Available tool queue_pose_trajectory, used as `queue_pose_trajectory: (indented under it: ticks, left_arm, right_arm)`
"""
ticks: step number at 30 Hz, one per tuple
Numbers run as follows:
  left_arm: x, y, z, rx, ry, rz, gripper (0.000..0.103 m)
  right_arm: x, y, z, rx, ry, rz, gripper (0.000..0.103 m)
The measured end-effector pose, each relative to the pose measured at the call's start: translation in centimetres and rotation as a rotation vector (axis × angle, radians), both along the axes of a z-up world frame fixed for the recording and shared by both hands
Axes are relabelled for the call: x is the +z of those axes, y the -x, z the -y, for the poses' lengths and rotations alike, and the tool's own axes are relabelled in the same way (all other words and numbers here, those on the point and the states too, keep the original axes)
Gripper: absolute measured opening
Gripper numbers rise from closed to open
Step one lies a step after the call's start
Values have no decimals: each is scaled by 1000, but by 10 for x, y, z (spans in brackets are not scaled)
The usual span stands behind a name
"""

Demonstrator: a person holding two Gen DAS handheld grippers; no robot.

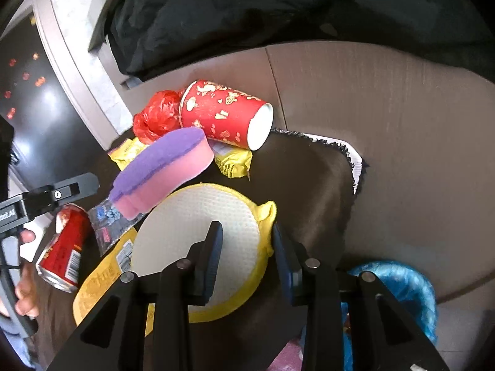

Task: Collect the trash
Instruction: 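Reach the left tool to the purple-and-pink sponge and grasp it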

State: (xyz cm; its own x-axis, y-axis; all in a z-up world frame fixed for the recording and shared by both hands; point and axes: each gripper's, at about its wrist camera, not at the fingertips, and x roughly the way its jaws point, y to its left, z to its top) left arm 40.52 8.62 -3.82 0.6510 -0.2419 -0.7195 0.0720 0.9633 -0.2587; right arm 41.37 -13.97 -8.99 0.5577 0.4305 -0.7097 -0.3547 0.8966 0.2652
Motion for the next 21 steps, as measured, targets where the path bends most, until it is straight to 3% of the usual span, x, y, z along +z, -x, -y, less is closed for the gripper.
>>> queue_pose_trajectory:
  ticks: [3,6,8,14,17,21]
  left_arm:
    - [0,0,-2,1,12,-9,48]
    - [-1,0,-1,5,-24,-12,48]
    - [-4,0,0,-2,-35,-22,48]
    - [-4,-6,14,-12,-29,1,48]
    - [-2,-18,28,-24,-73,5,48]
    - [-9,-42,39,-23,-101,-45,48]
  right_arm:
    - [2,3,-11,24,59,11,33]
    - [3,4,-15,50,84,43,26]
    - [5,8,-14,51,76,55,11]
    - [33,23,3,16,36,126,7]
    - [51,32,12,-4,18,155,6]
    - [60,39,21,0,32,168,6]
